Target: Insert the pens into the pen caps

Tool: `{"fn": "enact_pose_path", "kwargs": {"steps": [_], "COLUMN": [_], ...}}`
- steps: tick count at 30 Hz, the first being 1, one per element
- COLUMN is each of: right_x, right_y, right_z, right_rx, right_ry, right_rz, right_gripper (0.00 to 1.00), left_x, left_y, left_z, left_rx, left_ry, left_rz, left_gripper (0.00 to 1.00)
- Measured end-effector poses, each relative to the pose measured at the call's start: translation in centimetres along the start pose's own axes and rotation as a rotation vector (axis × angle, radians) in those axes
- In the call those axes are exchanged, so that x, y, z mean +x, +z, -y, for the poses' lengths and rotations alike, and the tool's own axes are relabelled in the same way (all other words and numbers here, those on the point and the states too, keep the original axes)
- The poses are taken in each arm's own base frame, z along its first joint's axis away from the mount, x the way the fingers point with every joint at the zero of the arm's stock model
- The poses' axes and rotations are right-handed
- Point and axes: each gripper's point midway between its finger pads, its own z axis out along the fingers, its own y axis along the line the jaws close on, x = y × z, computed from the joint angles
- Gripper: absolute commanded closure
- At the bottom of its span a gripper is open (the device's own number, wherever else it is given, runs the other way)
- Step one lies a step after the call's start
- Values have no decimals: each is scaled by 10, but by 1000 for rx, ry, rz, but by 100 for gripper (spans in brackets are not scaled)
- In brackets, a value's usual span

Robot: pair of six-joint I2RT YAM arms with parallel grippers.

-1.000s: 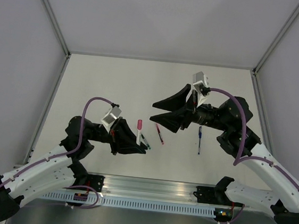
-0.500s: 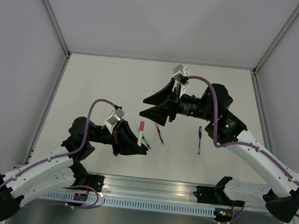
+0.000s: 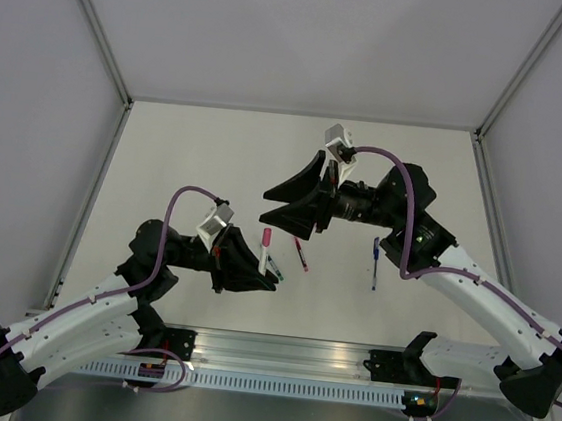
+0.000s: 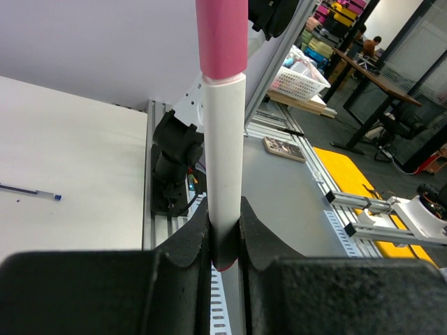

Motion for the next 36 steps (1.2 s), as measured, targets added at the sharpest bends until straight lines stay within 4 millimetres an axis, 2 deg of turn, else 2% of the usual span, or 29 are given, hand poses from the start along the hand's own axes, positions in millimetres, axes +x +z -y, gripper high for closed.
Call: {"fn": "enact_pose_path", "kwargs": {"steps": [18, 24, 36], "right_x": [12, 17, 24], "right_y": [8, 10, 11], "right_z": [-17, -16, -17], "right_rx": [-70, -72, -70], "right_ry": [21, 25, 30], "right_rz": [-14, -22, -27], "right_gripper": [52, 65, 70], "left_x": [2, 2, 6], "left_y": [1, 1, 0], "left_z": [-3, -3, -4], "left_rx": [-4, -4, -10], "left_ry": [-9, -9, -27], "left_rz": [-6, -6, -19], "left_gripper": [98, 98, 98]}}
